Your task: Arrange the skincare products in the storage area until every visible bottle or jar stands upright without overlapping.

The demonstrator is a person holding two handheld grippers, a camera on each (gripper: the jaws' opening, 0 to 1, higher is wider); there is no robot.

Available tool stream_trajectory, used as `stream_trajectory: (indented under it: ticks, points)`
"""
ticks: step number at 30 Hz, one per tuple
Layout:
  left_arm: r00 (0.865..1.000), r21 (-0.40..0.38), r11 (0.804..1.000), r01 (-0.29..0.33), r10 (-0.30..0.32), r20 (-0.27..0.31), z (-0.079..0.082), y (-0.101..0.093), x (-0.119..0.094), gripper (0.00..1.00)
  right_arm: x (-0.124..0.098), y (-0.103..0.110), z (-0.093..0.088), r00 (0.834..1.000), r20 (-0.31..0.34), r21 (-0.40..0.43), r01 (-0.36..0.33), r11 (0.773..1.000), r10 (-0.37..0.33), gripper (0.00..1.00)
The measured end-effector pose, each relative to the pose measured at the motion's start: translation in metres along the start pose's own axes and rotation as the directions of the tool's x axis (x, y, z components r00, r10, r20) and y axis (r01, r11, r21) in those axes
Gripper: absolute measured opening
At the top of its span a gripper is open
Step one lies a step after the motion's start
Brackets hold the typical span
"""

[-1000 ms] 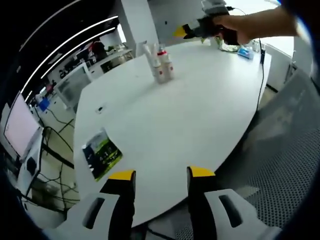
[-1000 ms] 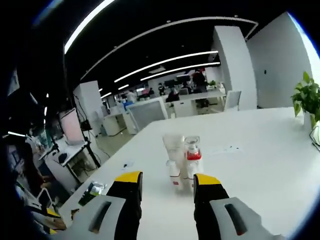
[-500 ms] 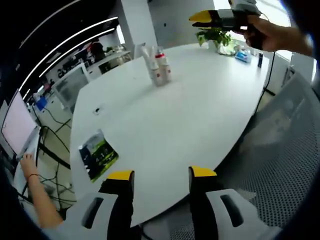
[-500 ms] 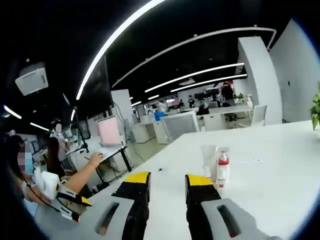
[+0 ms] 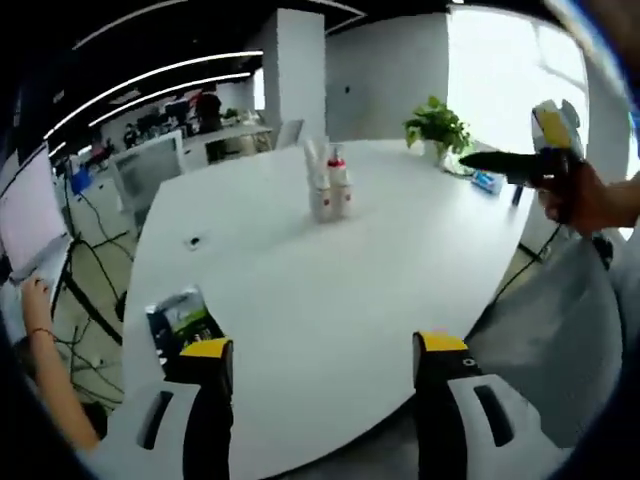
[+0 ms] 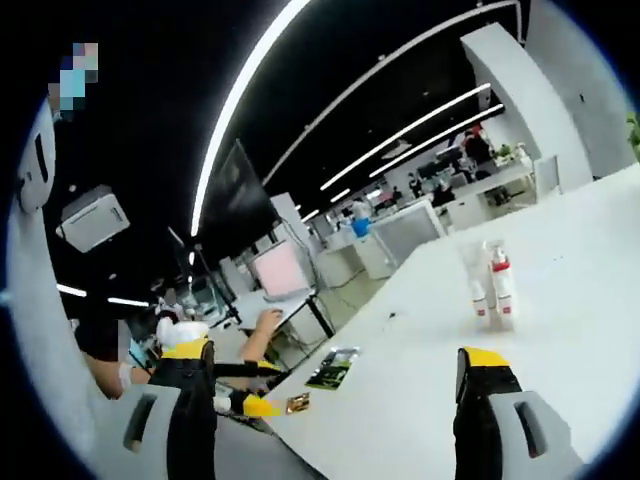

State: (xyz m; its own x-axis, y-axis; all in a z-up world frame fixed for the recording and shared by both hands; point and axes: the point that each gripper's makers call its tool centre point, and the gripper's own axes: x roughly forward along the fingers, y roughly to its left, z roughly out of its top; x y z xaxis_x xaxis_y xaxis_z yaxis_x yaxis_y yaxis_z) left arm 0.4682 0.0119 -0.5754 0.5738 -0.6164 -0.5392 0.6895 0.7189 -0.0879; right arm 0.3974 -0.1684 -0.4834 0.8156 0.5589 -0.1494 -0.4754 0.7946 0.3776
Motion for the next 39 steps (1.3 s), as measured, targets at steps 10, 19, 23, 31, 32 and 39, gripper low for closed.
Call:
stream_trajectory:
  ticks: [10,19,23,31,32,39]
  points:
    - [0.995,-0.404,0.912,-0.067,0.032,-0.092,-0.007,0.067,0.035,0.84,-0.012,-0.012,-0.046,0.973,-0.132,-0.337,0.133,0.932,-0.187,0.93]
    - [0.983,-0.378,0.911,-0.163,0.12,-0.135,-0.011,0.115,0.071,0.85,-0.013,-0.036,-0.051,0.951,-0.126,-0.332,0.229,0.915,-0.283,0.82]
    - [0.986,-0.387,0.911,-0.141,0.092,-0.141,-0.014,0.123,0.089,0.9,-0.011,-0.032,-0.053,0.955,-0.133,-0.347,0.206,0.915,-0.265,0.81]
    - [0.944,-0.258,0.929,-0.266,0.197,-0.263,-0.028,0.163,0.105,0.99,-0.013,-0.033,-0.049,0.957,-0.105,-0.347,0.219,0.912,-0.27,0.76]
    - [0.938,-0.27,0.921,-0.282,0.207,-0.277,-0.032,0.167,0.105,0.99,-0.013,-0.035,-0.049,0.955,-0.108,-0.346,0.224,0.911,-0.275,0.77]
    - [0.932,-0.244,0.926,-0.29,0.215,-0.293,-0.042,0.161,0.108,0.99,-0.013,-0.037,-0.051,0.95,-0.119,-0.353,0.232,0.906,-0.29,0.77]
